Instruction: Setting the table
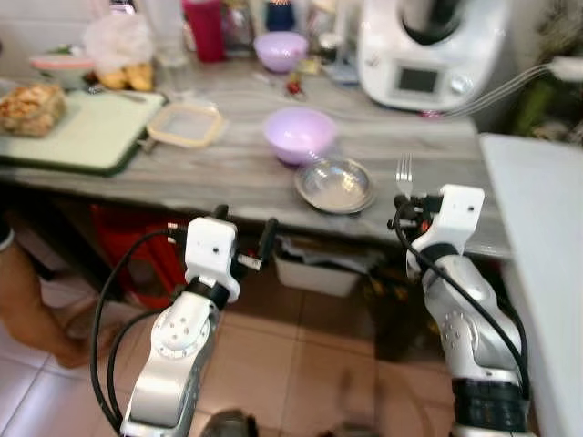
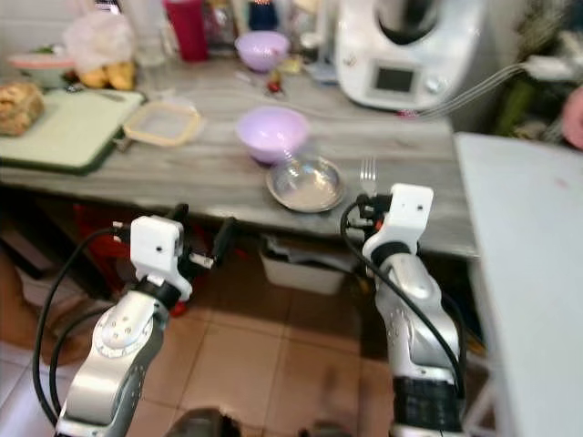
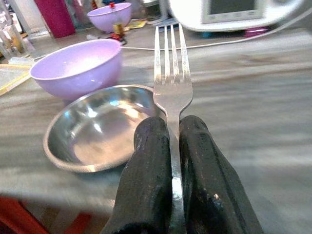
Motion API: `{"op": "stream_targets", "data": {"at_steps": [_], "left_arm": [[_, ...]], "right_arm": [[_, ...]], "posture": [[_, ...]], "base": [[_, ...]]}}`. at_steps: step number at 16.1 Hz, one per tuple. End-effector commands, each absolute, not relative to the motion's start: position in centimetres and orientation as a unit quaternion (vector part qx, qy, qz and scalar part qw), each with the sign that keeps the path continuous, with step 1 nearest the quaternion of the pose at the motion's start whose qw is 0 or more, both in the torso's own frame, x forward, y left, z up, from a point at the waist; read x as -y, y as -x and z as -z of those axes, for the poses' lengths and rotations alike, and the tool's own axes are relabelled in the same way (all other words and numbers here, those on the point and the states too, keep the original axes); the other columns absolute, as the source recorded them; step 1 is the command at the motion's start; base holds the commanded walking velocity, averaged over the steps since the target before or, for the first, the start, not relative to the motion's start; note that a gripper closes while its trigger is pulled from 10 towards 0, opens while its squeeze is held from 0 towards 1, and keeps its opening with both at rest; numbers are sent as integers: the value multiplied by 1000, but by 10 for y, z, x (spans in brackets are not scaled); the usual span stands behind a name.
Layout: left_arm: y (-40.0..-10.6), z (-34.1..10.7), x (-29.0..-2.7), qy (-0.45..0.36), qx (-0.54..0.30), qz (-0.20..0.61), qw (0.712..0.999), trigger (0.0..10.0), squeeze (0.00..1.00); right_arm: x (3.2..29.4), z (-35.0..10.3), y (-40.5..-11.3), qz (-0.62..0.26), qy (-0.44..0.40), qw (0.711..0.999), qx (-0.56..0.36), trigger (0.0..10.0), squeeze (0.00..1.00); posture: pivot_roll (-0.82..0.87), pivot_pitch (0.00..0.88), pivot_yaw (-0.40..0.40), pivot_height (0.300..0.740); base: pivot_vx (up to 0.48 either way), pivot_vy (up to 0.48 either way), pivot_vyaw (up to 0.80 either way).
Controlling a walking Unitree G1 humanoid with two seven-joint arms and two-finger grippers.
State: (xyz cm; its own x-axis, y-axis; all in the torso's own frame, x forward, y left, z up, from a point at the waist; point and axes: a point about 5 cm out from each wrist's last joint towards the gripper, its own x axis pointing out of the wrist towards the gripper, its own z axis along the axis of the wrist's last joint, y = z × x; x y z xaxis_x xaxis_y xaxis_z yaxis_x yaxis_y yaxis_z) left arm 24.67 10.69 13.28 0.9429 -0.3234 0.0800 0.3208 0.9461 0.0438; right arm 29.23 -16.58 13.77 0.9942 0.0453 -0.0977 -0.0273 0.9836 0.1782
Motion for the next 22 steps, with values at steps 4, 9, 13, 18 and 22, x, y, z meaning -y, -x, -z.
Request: {"op": "stream_targets", "data": {"at_steps": [4, 9, 13, 18, 22], "left_arm": [[-244, -137, -116, 2, 52, 149, 988, 10000, 0], [-240, -136, -123, -2, 45, 139, 989, 10000, 0], [-239, -137, -124, -2, 43, 139, 989, 10000, 0], [-236, -137, -126, -3, 37, 142, 989, 10000, 0], [-234, -138, -128, -7, 33, 145, 989, 10000, 0]], "right_arm": [[167, -138, -296, -2, -86, 995, -54, 10000, 0], [187, -132, -298, 47, -69, 994, -67, 10000, 0], [197, -128, -301, 62, -69, 992, -84, 10000, 0], [223, -124, -313, 104, -65, 987, -108, 10000, 0], [216, -118, -323, 87, -92, 984, -127, 10000, 0]], "posture": [[6, 71, 0, 740], [17, 86, 4, 740], [21, 99, 11, 740], [31, 123, 19, 740], [46, 130, 24, 740]], "base": [[344, 0, 0], [0, 0, 0], [0, 0, 0], [0, 0, 0], [0, 0, 0]]}}
